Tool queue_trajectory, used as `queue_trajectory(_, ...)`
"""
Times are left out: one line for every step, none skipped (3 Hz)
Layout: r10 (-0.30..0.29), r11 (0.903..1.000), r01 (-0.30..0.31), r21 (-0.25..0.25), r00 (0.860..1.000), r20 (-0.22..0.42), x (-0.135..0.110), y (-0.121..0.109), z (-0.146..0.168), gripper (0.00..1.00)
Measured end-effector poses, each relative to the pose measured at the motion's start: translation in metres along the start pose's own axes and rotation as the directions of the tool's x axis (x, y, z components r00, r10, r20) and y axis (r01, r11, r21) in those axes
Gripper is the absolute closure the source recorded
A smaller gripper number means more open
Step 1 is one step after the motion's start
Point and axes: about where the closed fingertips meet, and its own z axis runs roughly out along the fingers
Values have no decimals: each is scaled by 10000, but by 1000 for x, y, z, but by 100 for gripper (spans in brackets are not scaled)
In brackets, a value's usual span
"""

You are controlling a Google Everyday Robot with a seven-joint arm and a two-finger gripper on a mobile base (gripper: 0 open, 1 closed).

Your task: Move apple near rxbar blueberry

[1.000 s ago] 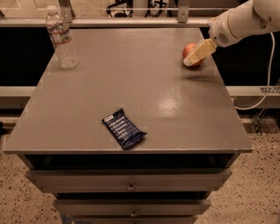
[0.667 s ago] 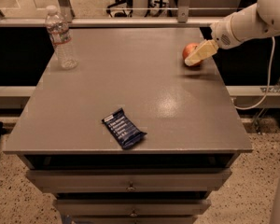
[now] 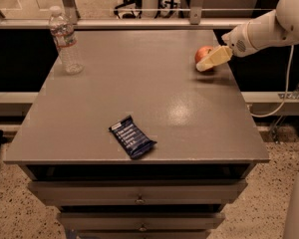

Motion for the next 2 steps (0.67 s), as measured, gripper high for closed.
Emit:
queue_trajectory(279, 9989, -274, -376, 9995, 139, 1, 8, 1, 35)
queue_trajectory(516, 9942, -469, -973, 9976, 457, -6, 25, -1, 66)
